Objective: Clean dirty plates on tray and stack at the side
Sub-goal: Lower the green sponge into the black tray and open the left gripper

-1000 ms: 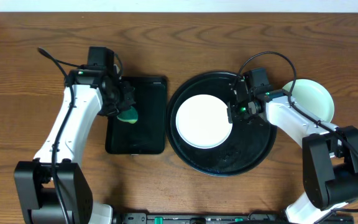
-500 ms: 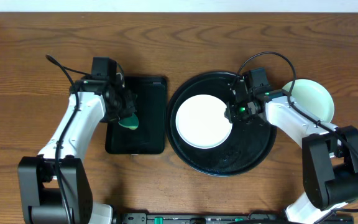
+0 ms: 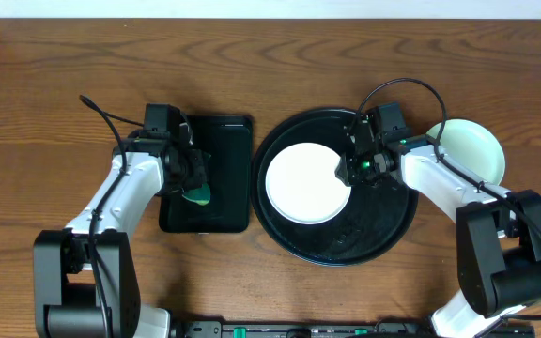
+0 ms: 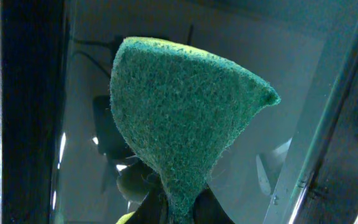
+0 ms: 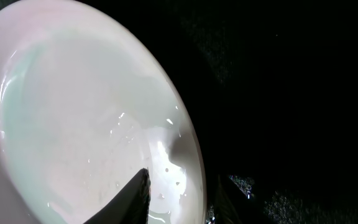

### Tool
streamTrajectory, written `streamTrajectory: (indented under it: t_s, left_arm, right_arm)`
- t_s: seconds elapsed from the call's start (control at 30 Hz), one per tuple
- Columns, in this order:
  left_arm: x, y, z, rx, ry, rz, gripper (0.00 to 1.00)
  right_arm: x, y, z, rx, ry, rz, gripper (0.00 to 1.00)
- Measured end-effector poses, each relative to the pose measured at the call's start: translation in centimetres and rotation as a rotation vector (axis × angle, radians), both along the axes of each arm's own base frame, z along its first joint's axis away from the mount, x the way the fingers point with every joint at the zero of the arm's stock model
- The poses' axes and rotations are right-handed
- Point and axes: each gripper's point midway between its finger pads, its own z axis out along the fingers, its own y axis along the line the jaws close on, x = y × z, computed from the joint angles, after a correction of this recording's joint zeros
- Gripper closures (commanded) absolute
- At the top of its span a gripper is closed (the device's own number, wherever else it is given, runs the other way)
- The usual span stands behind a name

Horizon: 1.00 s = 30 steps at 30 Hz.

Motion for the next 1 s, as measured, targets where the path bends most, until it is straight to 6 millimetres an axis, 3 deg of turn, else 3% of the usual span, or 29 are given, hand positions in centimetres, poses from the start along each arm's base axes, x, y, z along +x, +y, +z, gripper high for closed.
streamTrajectory:
  t_s: [0.3, 0.53, 0.57, 0.63, 0.67, 1.0]
  left_arm:
    - [0.1, 0.0, 0.0, 0.0, -0.004, 0.0, 0.92]
    - [-0.8, 0.0, -1.2, 0.001, 0.012, 0.0, 0.92]
    - [-0.9, 0.0, -1.3, 0.001, 0.014, 0.0, 0.91]
    - [-0.9, 0.0, -1.4, 0.001, 0.012, -0.001, 0.76]
    - [-0.8, 0.0, -1.4, 0.002, 0.007, -0.008, 0.75]
    - [-0.5, 0.0, -1.3, 0.003, -0.007, -0.015, 0.75]
  right_arm:
    - [0.0, 0.0, 0.0, 0.0, 0.0, 0.0, 0.69]
    - [0.0, 0.0, 0.0, 0.0, 0.0, 0.0, 0.69]
    - [0.0, 0.0, 0.0, 0.0, 0.001, 0.0, 0.69]
    - [0.0, 0.0, 0.0, 0.0, 0.0, 0.0, 0.69]
    - [0.0, 0.0, 0.0, 0.0, 0.0, 0.0, 0.69]
    - [0.0, 0.0, 0.0, 0.0, 0.0, 0.0, 0.68]
